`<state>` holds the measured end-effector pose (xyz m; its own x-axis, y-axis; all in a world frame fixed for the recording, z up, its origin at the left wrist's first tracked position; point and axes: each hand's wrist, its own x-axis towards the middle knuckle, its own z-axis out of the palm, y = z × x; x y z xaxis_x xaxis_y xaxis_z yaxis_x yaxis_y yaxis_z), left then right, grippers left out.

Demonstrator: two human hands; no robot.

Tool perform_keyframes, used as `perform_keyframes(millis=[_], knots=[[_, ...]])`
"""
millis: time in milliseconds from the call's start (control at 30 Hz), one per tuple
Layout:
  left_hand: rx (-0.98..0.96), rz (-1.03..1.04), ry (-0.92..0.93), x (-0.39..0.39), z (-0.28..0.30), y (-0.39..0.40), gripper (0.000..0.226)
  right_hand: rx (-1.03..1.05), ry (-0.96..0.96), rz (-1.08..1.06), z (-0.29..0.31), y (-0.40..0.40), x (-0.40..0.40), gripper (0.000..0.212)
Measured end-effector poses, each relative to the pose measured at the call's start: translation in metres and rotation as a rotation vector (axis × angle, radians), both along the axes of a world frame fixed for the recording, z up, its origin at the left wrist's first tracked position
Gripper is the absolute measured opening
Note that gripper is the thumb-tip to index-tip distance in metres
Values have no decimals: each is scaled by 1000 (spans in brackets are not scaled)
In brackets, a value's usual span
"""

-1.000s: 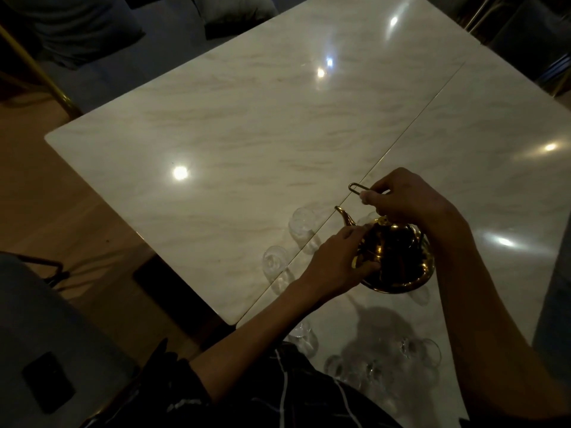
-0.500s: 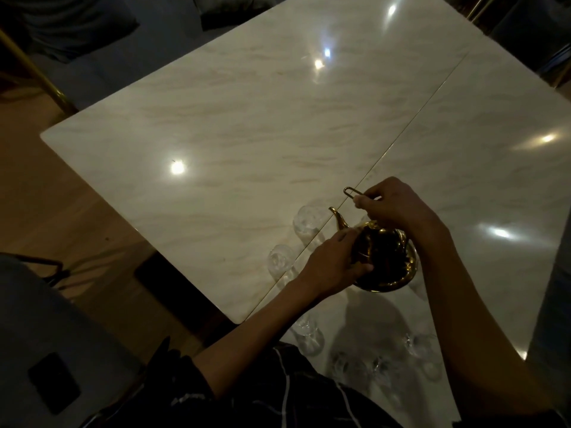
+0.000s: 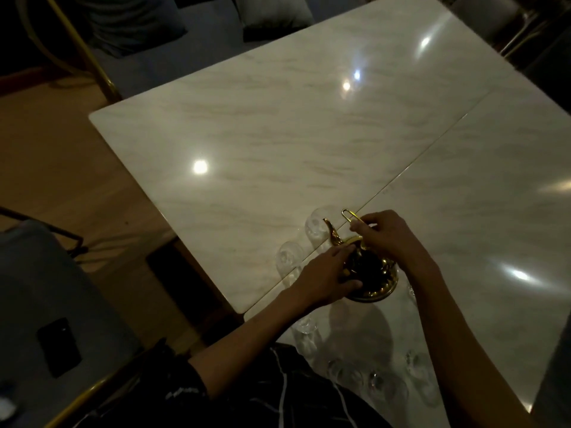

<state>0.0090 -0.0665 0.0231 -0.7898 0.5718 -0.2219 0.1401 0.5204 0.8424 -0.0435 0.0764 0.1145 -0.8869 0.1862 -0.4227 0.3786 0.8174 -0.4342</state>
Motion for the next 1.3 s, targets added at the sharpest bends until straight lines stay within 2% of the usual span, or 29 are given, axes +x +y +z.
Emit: perform_keyframes(millis=[367, 700, 1300], knots=[[-32, 107, -32, 54, -17, -12, 74, 45, -26, 274, -13, -25, 38, 31], [-12, 174, -41, 83, 1, 0, 82, 103, 6, 317, 1, -36, 45, 29], [60, 184, 92, 82, 12, 18, 84, 178, -5, 348, 46, -32, 37, 26]])
